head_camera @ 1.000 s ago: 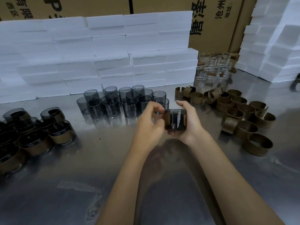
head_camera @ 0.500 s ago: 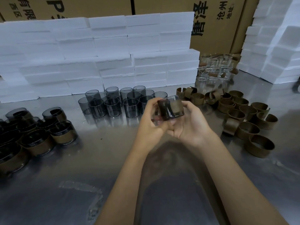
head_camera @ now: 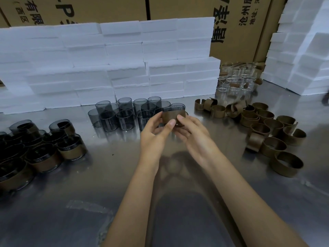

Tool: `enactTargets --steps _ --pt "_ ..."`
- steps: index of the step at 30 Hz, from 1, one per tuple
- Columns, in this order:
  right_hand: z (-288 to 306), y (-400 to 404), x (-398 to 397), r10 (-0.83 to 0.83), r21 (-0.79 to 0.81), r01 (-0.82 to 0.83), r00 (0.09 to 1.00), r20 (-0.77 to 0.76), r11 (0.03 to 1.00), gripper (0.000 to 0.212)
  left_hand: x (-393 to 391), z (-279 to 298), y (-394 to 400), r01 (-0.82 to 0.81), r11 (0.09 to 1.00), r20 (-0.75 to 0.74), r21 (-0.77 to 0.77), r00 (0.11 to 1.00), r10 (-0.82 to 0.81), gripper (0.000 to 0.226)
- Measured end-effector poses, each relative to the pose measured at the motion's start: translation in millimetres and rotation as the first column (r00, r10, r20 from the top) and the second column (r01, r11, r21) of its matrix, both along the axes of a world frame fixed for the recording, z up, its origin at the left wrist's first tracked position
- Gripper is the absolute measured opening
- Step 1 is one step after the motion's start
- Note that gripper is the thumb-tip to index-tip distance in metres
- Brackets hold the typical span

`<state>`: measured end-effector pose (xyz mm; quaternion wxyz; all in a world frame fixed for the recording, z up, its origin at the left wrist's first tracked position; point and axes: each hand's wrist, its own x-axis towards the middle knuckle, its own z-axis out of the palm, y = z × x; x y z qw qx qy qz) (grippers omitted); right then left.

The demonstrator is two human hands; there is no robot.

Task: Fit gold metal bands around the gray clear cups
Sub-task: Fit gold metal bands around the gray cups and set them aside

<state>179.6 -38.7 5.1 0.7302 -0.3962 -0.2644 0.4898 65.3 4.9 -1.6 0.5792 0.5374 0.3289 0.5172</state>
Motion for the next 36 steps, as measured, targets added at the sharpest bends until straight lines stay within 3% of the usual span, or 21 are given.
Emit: enactTargets --steps 5,10,28,31,36 --pt "0 0 3 -0.01 -0.013 0.01 1.0 -0.007 1.0 0.041 -3 1 8 0.15 0.964 0.282 -0.22 0.956 -0.084 0.039" --pt "0 0 4 -0.02 -0.043 0.019 1.0 -0.006 0.999 0.04 -4 1 8 0.205 0.939 0.268 -0.277 0.955 -0.13 0.045" --pt "-5 2 10 -0.013 -0.044 0.013 1.0 -0.005 0.999 0.038 -3 0 9 0.236 0.936 0.268 -0.261 0.949 -0.164 0.039" --pt "-5 3 10 -0.012 -0.042 0.013 1.0 0.013 0.999 0.035 -6 -2 10 0.237 0.947 0.205 -0.219 0.96 -0.193 0.036" --pt "-10 4 7 -0.008 -0.111 0.028 0.984 0.179 0.993 0.017 -7 -4 10 0.017 0.999 -0.156 -0.031 0.988 -0.021 0.055"
